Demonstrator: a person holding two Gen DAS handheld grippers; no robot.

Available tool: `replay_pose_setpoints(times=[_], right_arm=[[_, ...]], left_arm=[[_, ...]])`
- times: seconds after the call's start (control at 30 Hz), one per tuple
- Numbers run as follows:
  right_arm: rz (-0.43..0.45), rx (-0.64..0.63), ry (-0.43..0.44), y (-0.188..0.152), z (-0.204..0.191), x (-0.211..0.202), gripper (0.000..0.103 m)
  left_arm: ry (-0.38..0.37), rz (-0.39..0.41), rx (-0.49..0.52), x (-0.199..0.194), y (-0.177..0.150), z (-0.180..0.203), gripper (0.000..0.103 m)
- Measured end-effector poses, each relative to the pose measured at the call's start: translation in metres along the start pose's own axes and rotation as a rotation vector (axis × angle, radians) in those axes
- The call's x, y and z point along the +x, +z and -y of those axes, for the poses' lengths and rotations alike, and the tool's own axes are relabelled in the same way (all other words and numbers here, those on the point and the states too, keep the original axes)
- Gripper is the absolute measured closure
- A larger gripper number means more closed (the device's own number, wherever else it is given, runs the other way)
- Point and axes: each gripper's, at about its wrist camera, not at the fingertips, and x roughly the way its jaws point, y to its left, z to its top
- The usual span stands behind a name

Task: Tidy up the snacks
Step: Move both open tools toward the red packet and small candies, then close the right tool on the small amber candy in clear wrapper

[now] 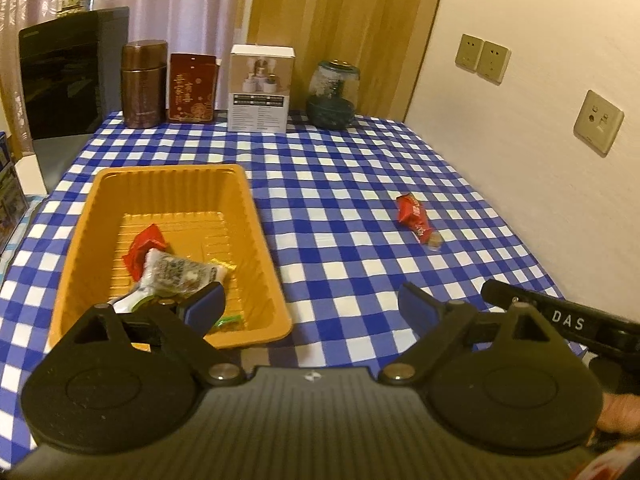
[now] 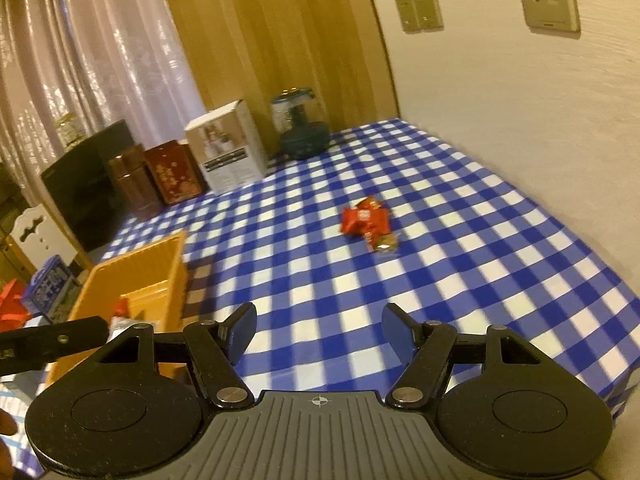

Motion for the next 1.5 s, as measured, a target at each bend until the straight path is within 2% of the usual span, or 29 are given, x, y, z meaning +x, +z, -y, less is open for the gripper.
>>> replay_pose_setpoints(times=[0.33, 0.6, 0.7, 0.93, 1.33, 1.37, 1.4, 1.5], right_arm=[[0.006, -0.029, -0.071, 0.032, 0.046, 0.054, 0.035], [-0.066, -0.047, -0.078, 0.045, 0.077, 0.119, 0.058], [-0.081, -0.045, -0.081, 0.049, 0.084, 0.140, 0.063], [-0.116, -0.050, -0.067, 0.057, 0.091, 0.178, 0.064], [-0.149, -0.111, -0.076, 0.061, 0.082, 0.213, 0.064], [-0.150, -0.121, -0.083, 0.061, 0.081, 0.213, 0.069], [-0.154, -0.133, -0.090, 0.060, 0.080, 0.213, 0.080], [-0.157, -0.127, -0.093, 0.059, 0.083, 0.207, 0.081]], left_arm=[[-0.021, -0.016, 0.033, 0.058, 0.026, 0.024, 0.011], [-0.006, -0.020, 0.074, 0.111, 0.048, 0.041, 0.011], [-0.008, -0.020, 0.080, 0.126, 0.053, 0.046, 0.011], [-0.022, -0.041, 0.061, 0.160, 0.059, 0.051, 0.011], [-0.018, -0.057, 0.054, 0.191, 0.066, 0.053, 0.011], [-0.019, -0.059, 0.055, 0.193, 0.065, 0.054, 0.011], [-0.021, -0.061, 0.057, 0.194, 0.065, 0.055, 0.011], [-0.031, -0.072, 0.058, 0.199, 0.064, 0.060, 0.011]])
